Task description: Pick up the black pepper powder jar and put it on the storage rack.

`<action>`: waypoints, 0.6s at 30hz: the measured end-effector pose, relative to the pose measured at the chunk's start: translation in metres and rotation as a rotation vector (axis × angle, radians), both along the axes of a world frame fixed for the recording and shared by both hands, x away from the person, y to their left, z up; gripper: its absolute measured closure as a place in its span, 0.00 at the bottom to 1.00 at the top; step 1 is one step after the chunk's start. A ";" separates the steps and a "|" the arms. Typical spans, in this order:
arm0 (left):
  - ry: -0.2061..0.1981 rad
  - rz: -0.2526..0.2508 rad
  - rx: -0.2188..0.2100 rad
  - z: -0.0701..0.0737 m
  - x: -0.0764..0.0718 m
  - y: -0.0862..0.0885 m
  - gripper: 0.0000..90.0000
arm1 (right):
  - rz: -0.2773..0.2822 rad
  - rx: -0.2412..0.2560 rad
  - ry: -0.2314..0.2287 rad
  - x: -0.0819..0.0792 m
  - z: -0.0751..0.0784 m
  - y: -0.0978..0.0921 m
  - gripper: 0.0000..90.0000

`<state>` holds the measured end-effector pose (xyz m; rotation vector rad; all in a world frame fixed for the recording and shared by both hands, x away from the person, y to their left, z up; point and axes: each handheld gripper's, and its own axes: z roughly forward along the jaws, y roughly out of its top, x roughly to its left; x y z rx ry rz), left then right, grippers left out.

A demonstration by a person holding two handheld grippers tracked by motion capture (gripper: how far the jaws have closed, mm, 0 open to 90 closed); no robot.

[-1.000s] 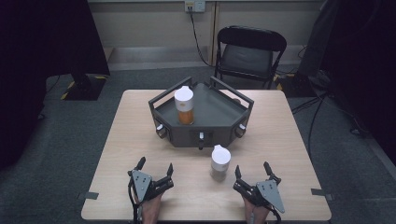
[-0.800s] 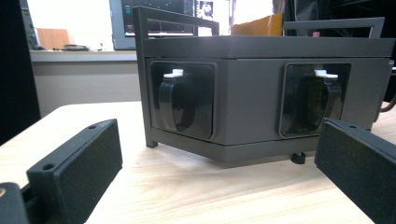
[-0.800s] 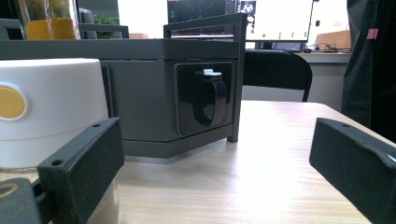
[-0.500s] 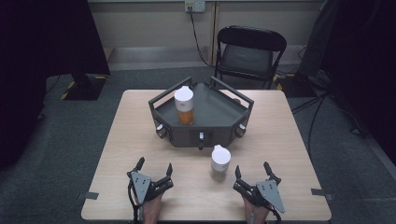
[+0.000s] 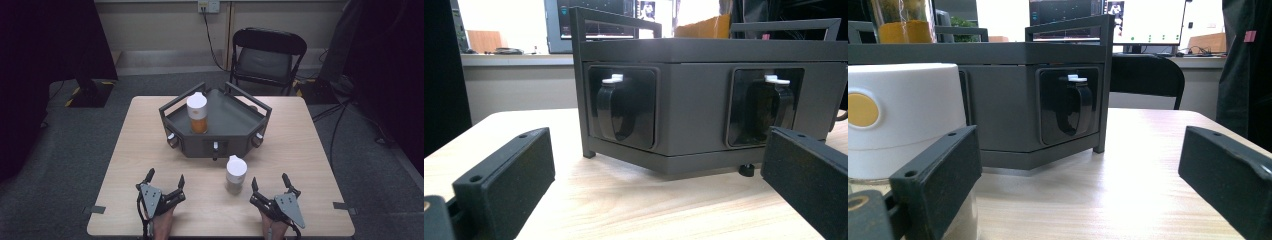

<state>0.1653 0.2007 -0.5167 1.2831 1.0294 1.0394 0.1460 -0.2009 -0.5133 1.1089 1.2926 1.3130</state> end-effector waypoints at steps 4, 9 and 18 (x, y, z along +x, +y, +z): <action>0.000 0.000 0.000 0.000 0.000 0.000 0.00 | -0.009 0.012 -0.008 -0.001 -0.001 0.001 0.02; 0.000 0.000 0.000 0.000 0.000 0.000 0.00 | -0.007 -0.010 -0.008 -0.001 -0.001 0.002 0.01; 0.000 0.001 0.000 0.000 0.000 0.000 0.00 | -0.007 -0.015 0.003 -0.004 0.014 0.005 0.01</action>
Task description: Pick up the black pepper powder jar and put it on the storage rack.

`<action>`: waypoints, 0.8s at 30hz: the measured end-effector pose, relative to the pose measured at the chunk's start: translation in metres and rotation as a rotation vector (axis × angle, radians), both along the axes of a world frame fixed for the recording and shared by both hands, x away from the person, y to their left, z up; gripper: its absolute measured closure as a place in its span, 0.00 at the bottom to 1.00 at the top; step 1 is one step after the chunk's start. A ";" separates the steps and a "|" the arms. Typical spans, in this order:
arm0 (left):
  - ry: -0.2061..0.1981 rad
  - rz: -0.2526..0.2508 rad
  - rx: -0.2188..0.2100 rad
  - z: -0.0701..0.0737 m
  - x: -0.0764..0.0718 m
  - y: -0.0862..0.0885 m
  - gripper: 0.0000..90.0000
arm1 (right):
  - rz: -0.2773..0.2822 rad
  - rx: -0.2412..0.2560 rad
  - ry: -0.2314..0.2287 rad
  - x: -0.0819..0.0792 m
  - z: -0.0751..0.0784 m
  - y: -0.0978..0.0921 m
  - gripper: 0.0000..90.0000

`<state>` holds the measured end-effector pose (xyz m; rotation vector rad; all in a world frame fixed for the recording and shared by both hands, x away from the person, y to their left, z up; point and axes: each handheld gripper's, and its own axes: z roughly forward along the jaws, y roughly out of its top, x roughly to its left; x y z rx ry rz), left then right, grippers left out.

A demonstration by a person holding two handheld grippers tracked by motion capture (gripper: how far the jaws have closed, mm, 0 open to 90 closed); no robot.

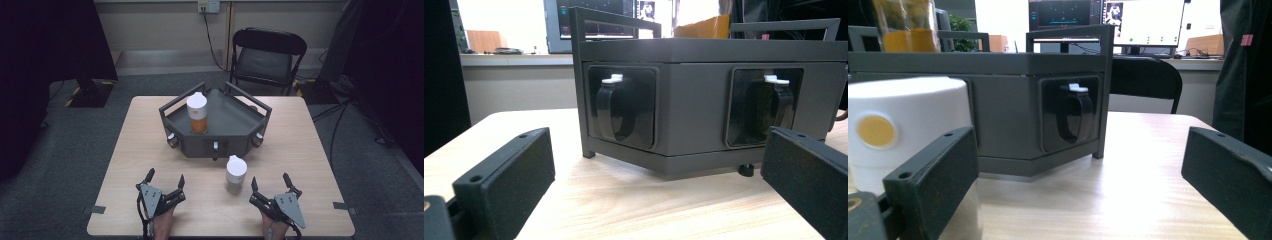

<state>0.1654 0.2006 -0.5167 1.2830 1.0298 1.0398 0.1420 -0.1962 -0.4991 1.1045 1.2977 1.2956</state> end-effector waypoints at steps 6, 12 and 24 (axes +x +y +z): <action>0.000 0.000 0.000 0.000 0.000 0.000 0.00 | 0.028 -0.003 -0.006 -0.002 0.013 0.004 0.01; 0.000 0.000 0.000 0.000 0.000 0.000 0.00 | 0.061 -0.004 -0.050 -0.003 0.020 0.007 0.02; 0.000 0.000 0.000 0.000 0.000 0.000 0.01 | 0.139 -0.010 -0.046 0.010 0.032 0.020 0.02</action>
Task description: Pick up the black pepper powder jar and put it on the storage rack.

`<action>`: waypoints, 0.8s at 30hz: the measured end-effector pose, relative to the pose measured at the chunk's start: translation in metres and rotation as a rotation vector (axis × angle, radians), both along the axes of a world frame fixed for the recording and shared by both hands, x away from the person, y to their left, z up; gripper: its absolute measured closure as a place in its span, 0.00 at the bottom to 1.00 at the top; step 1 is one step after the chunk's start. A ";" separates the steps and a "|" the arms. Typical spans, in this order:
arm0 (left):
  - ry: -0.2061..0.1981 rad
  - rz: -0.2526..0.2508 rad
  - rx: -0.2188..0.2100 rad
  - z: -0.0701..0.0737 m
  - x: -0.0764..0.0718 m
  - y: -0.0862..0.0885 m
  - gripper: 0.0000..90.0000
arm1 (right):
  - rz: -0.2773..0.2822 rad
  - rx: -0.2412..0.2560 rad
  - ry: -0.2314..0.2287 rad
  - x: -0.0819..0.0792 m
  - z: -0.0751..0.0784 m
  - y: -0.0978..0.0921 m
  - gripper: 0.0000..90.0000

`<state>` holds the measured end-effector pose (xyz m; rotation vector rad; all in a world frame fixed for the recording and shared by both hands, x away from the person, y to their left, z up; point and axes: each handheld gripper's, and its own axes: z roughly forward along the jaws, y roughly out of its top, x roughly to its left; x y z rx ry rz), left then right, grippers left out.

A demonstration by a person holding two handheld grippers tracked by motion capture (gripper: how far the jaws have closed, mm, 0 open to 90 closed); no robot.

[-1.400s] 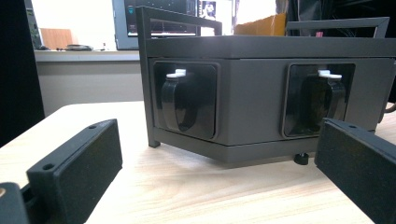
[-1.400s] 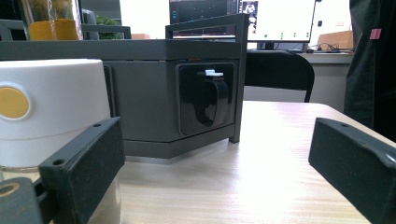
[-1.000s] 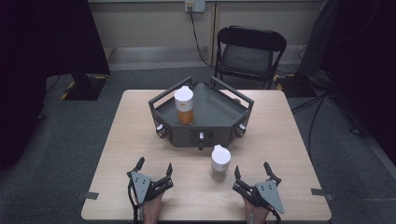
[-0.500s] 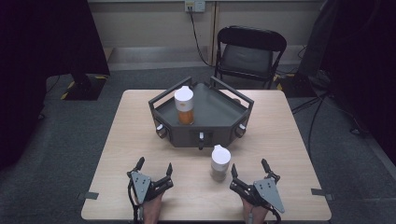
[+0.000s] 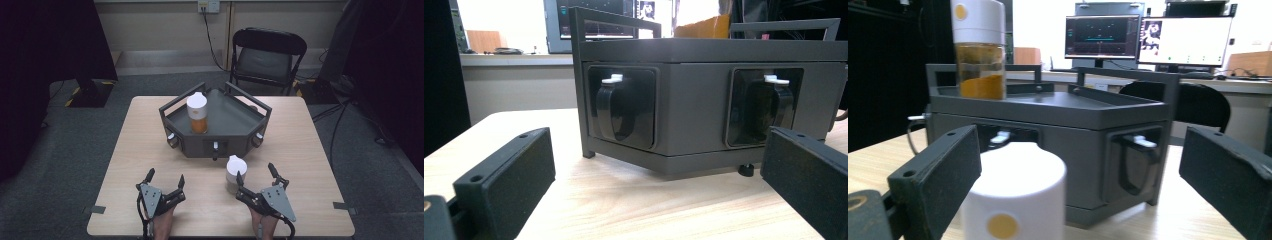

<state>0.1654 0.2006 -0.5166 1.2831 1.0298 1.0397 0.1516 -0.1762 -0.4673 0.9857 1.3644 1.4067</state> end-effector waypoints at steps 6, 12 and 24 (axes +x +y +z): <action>0.000 0.008 0.001 0.000 0.000 -0.001 0.01 | 0.036 0.001 0.003 0.007 0.001 0.006 0.03; 0.000 0.008 0.001 0.000 0.000 -0.001 0.01 | 0.070 0.022 0.020 0.015 0.000 0.010 0.03; 0.000 0.007 0.001 0.000 0.000 -0.001 0.01 | 0.065 -0.010 0.061 0.024 -0.008 0.021 0.12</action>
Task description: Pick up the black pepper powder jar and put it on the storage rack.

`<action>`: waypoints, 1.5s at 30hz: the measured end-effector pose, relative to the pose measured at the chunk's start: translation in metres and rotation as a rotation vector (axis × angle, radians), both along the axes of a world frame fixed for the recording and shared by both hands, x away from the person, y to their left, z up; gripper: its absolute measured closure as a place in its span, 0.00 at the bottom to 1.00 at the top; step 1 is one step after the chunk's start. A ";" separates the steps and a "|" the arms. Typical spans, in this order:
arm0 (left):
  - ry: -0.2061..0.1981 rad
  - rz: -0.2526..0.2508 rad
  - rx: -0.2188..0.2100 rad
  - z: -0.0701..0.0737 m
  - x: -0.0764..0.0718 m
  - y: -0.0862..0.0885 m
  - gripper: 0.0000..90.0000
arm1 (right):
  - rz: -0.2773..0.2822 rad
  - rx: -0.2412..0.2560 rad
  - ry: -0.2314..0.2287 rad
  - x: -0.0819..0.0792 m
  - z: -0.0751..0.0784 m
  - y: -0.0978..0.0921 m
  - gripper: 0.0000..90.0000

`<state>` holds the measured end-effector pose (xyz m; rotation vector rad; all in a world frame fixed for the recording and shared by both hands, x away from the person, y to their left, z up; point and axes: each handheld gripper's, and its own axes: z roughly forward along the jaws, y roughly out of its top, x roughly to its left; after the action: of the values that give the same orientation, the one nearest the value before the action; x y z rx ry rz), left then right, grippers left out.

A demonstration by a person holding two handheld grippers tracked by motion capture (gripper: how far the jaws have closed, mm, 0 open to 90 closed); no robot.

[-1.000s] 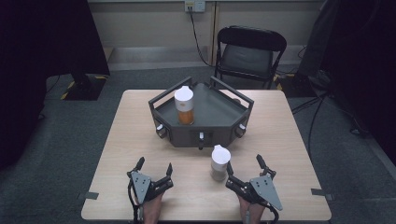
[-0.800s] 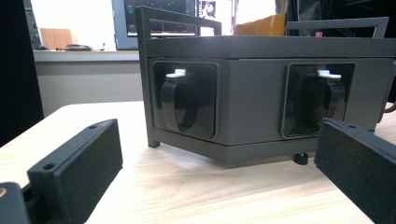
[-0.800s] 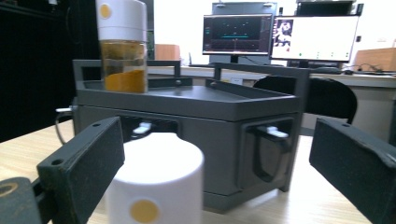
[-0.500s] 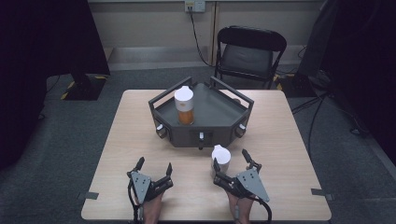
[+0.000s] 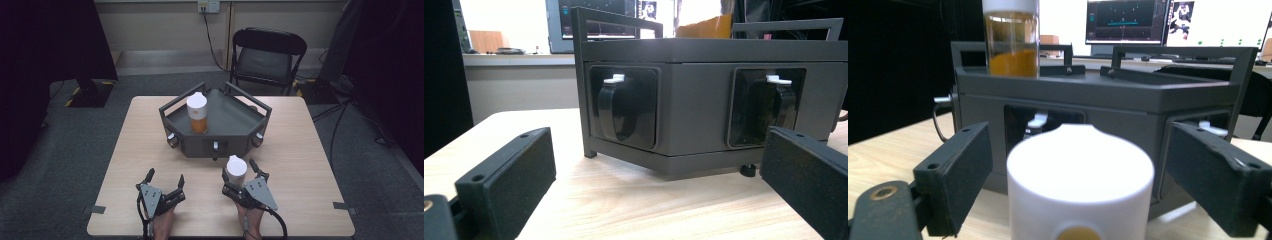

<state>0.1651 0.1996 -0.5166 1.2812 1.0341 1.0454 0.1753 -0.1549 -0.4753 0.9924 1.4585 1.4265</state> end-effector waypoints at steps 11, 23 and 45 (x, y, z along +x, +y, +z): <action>0.000 0.000 0.000 0.000 0.000 0.000 0.02 | 0.000 -0.014 0.025 0.003 -0.007 0.004 0.25; 0.000 0.000 0.000 0.000 0.000 0.000 0.02 | 0.022 0.012 0.053 0.006 -0.009 -0.004 0.33; 0.000 -0.002 0.000 0.000 0.000 0.000 0.01 | 0.035 0.004 0.077 0.006 0.000 -0.005 0.34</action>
<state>0.1652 0.2000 -0.5166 1.2822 1.0328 1.0435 0.1817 -0.1598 -0.4755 1.0392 1.5363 1.4300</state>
